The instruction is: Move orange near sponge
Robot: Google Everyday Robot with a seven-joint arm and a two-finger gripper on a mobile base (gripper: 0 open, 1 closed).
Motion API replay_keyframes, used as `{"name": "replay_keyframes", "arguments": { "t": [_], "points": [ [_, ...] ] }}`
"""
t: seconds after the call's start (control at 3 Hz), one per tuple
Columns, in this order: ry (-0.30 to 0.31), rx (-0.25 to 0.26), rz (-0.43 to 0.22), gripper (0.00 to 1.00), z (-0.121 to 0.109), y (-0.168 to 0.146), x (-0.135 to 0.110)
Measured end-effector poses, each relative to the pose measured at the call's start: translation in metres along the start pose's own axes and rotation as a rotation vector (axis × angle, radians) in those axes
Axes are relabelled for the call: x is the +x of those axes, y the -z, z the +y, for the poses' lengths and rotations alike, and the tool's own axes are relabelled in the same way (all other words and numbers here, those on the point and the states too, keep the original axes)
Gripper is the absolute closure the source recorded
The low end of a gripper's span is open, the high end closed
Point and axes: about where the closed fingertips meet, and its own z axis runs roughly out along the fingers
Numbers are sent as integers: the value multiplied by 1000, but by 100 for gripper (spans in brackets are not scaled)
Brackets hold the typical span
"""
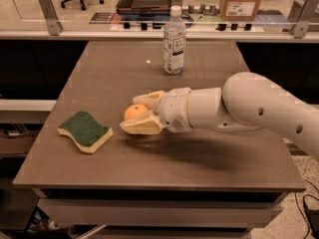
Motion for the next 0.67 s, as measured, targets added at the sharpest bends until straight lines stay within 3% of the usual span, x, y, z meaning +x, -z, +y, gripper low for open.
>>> {"name": "replay_keyframes", "arguments": {
  "t": [0.33,0.67],
  "points": [
    [4,-4,0,0,2,-2,-2],
    [4,-4,1,0,2,-2,-2]
  ]
}}
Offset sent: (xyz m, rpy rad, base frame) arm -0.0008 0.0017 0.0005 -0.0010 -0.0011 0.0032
